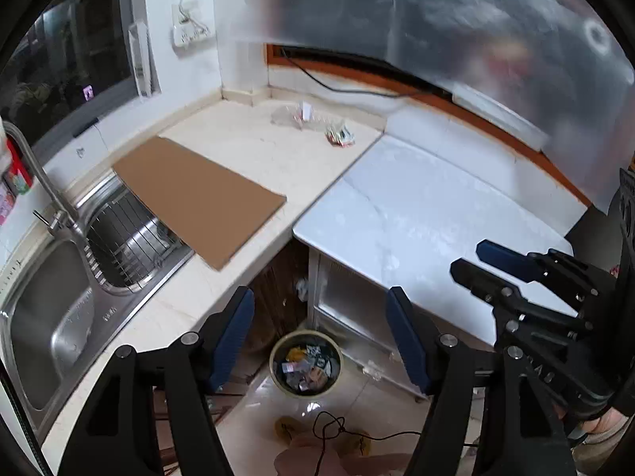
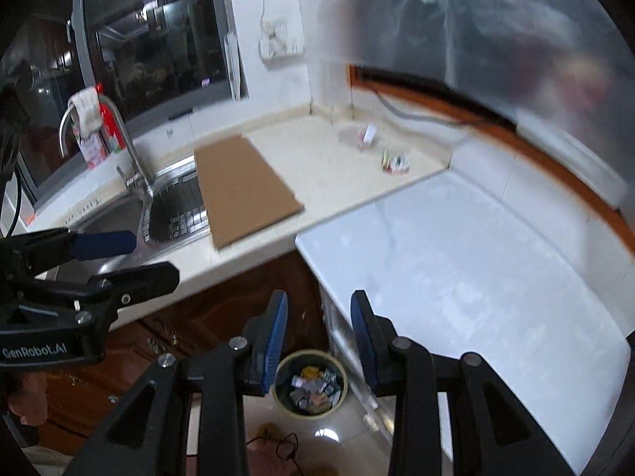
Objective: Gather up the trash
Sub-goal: 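Raise both tools back up toward the counter trash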
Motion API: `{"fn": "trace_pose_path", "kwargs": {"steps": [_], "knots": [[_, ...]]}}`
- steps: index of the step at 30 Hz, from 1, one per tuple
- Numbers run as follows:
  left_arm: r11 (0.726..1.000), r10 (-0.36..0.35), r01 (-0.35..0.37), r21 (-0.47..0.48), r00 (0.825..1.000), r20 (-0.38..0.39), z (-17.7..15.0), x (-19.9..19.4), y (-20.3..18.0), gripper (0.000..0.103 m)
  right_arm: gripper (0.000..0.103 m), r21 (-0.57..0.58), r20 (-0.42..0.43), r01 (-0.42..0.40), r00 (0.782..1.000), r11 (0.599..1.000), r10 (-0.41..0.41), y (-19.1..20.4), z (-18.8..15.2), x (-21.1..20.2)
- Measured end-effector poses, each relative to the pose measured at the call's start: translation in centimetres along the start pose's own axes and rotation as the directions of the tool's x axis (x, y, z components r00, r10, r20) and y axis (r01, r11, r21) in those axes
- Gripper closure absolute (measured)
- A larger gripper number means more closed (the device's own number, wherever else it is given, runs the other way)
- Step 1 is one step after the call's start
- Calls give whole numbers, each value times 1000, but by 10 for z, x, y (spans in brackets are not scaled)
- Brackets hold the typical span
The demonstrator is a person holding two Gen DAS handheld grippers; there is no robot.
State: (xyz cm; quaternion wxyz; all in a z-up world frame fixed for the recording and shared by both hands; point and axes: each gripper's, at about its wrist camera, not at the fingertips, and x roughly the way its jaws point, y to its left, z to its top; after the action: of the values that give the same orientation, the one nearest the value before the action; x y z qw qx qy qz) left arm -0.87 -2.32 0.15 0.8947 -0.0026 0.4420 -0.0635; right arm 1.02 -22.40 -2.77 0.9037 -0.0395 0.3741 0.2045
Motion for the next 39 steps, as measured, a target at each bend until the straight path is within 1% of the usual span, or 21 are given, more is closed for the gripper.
{"fn": "trace_pose_path", "kwargs": {"steps": [5, 9, 14, 17, 20, 23, 26, 28, 30, 35, 39], "knots": [[1000, 8, -7, -25, 1000, 20, 12, -19, 0, 34, 64, -8, 46, 12, 999, 1000, -11, -6, 13, -11], [999, 28, -27, -30, 999, 29, 18, -23, 3, 34, 63, -8, 61, 20, 998, 1000, -19, -9, 21, -13], [999, 34, -34, -5, 998, 44, 37, -17, 10, 33, 63, 14, 55, 25, 998, 1000, -26, -17, 31, -3], [999, 29, -30, 19, 998, 56, 54, -7, 16, 30, 63, 24, 44, 38, 998, 999, -39, -23, 40, 12], [999, 8, -10, 32, 998, 58, 78, 11, 26, 30, 63, 41, 31, 56, 998, 998, -57, -30, 53, 30], [998, -25, 22, 59, 999, 47, 105, 36, 37, 30, 63, 65, 15, 75, 997, 995, -76, -38, 70, 51], [994, -53, 50, 99, 998, 19, 136, 68, 46, 30, 63, 106, -9, 96, 995, 990, -96, -52, 93, 79], [987, -79, 79, 138, 997, -7, 160, 94, 51, 30, 63, 147, -34, 107, 994, 983, -103, -66, 109, 104], [982, -89, 92, 167, 996, -25, 178, 115, 54, 30, 63, 193, -60, 124, 992, 973, -114, -81, 124, 130], [965, -131, 150, 216, 986, -98, 234, 187, 65, 30, 63, 298, -110, 167, 984, 940, -139, -115, 154, 190], [952, -141, 171, 252, 981, -133, 275, 251, 67, 30, 63, 335, -137, 203, 977, 920, -166, -134, 175, 240]]}}
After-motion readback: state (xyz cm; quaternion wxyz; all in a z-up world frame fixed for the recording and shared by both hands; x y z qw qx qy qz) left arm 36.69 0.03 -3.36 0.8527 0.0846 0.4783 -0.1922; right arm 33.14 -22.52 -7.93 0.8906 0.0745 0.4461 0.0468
